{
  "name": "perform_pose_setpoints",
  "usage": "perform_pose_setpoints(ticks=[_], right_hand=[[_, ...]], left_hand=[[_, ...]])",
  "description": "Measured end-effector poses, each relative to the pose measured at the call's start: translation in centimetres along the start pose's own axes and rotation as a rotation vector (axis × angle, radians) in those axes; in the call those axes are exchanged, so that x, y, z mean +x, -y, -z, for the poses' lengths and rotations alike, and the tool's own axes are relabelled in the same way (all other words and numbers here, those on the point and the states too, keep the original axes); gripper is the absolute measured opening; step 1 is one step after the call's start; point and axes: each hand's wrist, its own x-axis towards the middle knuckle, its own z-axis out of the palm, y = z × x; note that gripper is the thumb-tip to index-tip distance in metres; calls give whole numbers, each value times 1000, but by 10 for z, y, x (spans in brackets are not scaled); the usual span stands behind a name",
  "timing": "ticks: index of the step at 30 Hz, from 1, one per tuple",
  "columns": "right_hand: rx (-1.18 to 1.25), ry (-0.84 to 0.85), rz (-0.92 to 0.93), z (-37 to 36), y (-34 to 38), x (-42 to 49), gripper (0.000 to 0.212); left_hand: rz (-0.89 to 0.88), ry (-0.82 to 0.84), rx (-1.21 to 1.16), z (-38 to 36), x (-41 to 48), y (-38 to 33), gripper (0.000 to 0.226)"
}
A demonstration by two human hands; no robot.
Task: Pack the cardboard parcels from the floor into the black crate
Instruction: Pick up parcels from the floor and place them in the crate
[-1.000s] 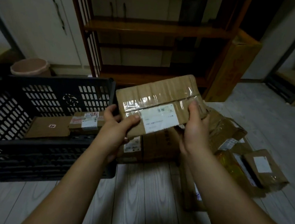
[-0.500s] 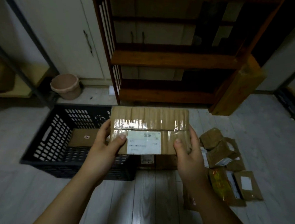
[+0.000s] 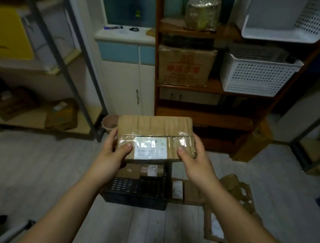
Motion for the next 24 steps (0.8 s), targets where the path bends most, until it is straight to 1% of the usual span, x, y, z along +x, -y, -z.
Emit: perform_pose_setpoints(ticks=[4,9,14,15,18,20,24], right_hand=[[-47,36,20,-16,16,5,57],[-46,85,53,-27,23,36,61],[-53,126,46,-38,29,87,84],[-53,135,49,-42,30,98,86],[-68,176,39,-55,27,124,83],[-88,179,18,-65,23,134,84],[-145,155,-23,-85,14,144,84]], left_hand=[[-17,-13,49,26,6,-24,63],[-43,-35,59,32,27,-41,61],[-4,-84,52,36,59,-49,57],[1,-89,57,37,66,-50,58],[19,-108,100,47,87,-45,62],[38,-109,107,55,97,-42,62],[105,-53,116,74,122,-28,64]])
